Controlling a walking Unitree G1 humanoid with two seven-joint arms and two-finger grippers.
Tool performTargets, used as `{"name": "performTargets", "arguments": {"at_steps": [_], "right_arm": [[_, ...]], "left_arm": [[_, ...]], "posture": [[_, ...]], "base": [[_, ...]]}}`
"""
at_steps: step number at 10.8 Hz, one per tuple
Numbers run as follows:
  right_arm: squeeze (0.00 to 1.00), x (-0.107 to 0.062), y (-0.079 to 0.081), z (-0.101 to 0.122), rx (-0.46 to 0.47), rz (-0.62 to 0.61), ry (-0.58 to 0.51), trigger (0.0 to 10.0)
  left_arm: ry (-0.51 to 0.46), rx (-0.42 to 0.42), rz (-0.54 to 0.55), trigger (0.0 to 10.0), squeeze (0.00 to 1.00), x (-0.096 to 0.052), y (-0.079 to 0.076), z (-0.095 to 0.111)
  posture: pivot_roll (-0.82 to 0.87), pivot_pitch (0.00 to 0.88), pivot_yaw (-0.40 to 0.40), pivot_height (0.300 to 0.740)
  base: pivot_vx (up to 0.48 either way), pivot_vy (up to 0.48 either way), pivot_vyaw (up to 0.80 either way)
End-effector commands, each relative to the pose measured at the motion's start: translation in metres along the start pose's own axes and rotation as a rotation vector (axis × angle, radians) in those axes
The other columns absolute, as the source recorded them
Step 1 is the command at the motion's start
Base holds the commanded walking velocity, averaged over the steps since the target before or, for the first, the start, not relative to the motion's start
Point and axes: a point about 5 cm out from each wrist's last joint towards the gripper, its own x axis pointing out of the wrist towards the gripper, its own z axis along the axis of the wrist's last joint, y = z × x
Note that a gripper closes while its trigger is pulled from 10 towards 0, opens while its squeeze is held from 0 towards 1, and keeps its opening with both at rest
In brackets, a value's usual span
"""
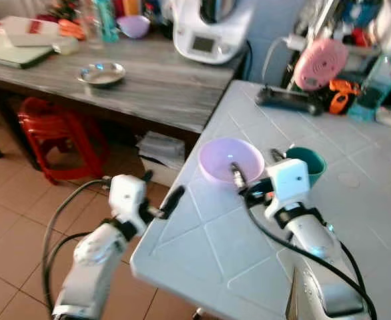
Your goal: Setting the table
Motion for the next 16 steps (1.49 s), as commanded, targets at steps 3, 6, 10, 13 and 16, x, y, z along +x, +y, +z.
{"name": "performTargets", "arguments": {"at_steps": [3, 6, 10, 13, 16], "right_arm": [[0.0, 0.005, 0.005, -0.009, -0.009, 0.189, 0.074, 10.0], [0.0, 0.009, 0.0, -0.016, -0.146, 0.344, 0.122, 10.0], [0.0, 0.019, -0.006, -0.031, -0.27, 0.496, 0.174, 10.0], [0.0, 0.028, -0.011, -0.04, -0.387, 0.573, 0.179, 10.0], [0.0, 0.033, -0.017, -0.051, -0.495, 0.613, 0.184, 2.7]], "left_arm": [[0.052, -0.054, -0.232, 10.0, 0.0, -0.007, -0.016, 0.0], [0.123, -0.041, -0.323, 10.0, 0.0, -0.014, -0.021, -0.01], [0.128, -0.045, -0.362, 10.0, 0.0, -0.019, -0.027, -0.011], [0.134, -0.039, -0.37, 10.0, 0.0, -0.02, -0.029, -0.013], [0.136, -0.048, -0.375, 10.0, 0.0, -0.02, -0.033, -0.014]], "posture": [[0.05, 0.081, -0.031, 0.74], [0.04, 0.081, -0.037, 0.74], [0.05, 0.087, -0.044, 0.74], [0.06, 0.095, -0.046, 0.74], [0.06, 0.096, -0.047, 0.74]], "base": [[0.0, 0.0, 0.0], [0.0, 0.0, 0.0], [0.0, 0.0, 0.0], [0.0, 0.0, 0.0], [0.0, 0.0, 0.0]]}}
